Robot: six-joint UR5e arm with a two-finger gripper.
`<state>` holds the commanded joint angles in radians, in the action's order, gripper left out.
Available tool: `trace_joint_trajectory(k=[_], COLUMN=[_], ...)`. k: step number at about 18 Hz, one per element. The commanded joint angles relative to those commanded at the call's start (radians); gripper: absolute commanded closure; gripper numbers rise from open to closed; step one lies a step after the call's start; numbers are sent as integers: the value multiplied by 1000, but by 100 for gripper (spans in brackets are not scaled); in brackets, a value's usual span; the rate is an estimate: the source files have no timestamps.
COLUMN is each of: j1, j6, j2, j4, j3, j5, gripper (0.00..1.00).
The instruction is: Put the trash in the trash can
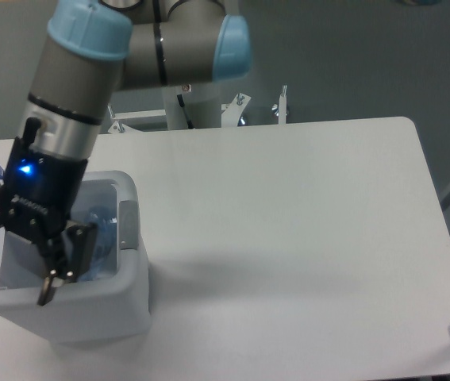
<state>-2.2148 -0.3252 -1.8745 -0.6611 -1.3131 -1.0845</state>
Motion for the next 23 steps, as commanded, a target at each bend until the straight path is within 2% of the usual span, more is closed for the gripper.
trace_joint_trajectory(k=[5, 9, 13, 18, 21, 23], j1=[-150, -223, -276, -310, -313, -324], j6=[-2, -23, -168, -400, -563, -648], j2=[20, 9, 9, 20, 34, 52], j4=[-5, -14, -18, -132, -228, -290], j3=[3, -5, -38, -63, -74, -84], j5=[-9, -122, -210, -374, -520, -554], gripper=[0, 0, 0, 0, 0, 0])
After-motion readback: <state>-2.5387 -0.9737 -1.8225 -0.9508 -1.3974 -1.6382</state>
